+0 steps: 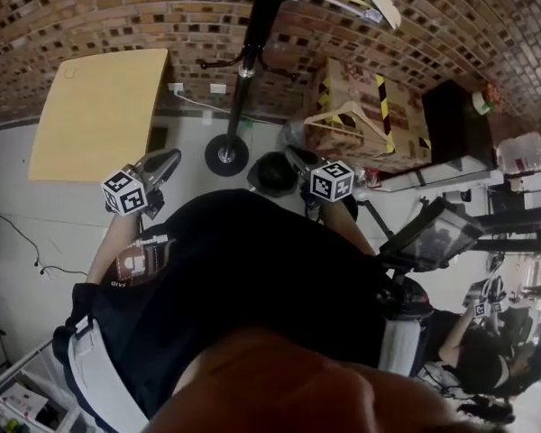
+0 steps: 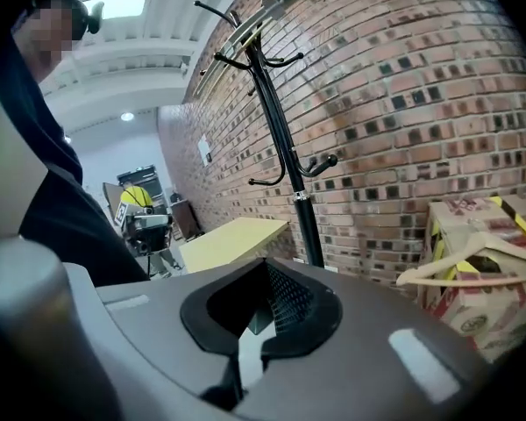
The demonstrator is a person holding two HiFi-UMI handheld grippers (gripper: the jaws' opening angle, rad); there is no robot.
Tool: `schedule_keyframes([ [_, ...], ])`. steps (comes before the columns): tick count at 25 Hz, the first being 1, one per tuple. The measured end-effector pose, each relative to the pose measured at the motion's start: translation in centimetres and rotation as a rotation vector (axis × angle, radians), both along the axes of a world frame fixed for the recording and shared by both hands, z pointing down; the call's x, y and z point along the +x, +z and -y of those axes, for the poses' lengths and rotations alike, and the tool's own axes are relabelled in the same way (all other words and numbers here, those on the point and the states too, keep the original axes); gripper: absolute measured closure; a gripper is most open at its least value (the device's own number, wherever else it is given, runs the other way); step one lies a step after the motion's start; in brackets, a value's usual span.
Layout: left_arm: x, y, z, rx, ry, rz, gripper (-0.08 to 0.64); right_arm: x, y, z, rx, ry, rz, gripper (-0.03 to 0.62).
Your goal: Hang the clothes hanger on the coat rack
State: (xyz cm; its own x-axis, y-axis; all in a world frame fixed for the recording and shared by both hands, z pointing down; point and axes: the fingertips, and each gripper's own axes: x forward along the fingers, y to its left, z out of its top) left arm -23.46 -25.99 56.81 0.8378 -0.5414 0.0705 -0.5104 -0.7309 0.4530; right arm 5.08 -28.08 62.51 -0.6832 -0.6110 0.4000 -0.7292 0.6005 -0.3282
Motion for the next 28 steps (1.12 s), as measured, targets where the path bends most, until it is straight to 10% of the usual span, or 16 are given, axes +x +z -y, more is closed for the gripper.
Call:
schedule_keyframes([
  [15, 12.9, -0.1, 5.9, -0.036, -0.039, 0.051, 0.558, 7.9, 1.8, 11.2, -0.009, -0.175, -0.015, 0.578],
  [28, 15.4, 0.7, 13.7, -0.008, 0.353, 0.016, 0.558, 11.3, 1.4, 12.1, -0.048, 0.210, -0.081, 0.578],
])
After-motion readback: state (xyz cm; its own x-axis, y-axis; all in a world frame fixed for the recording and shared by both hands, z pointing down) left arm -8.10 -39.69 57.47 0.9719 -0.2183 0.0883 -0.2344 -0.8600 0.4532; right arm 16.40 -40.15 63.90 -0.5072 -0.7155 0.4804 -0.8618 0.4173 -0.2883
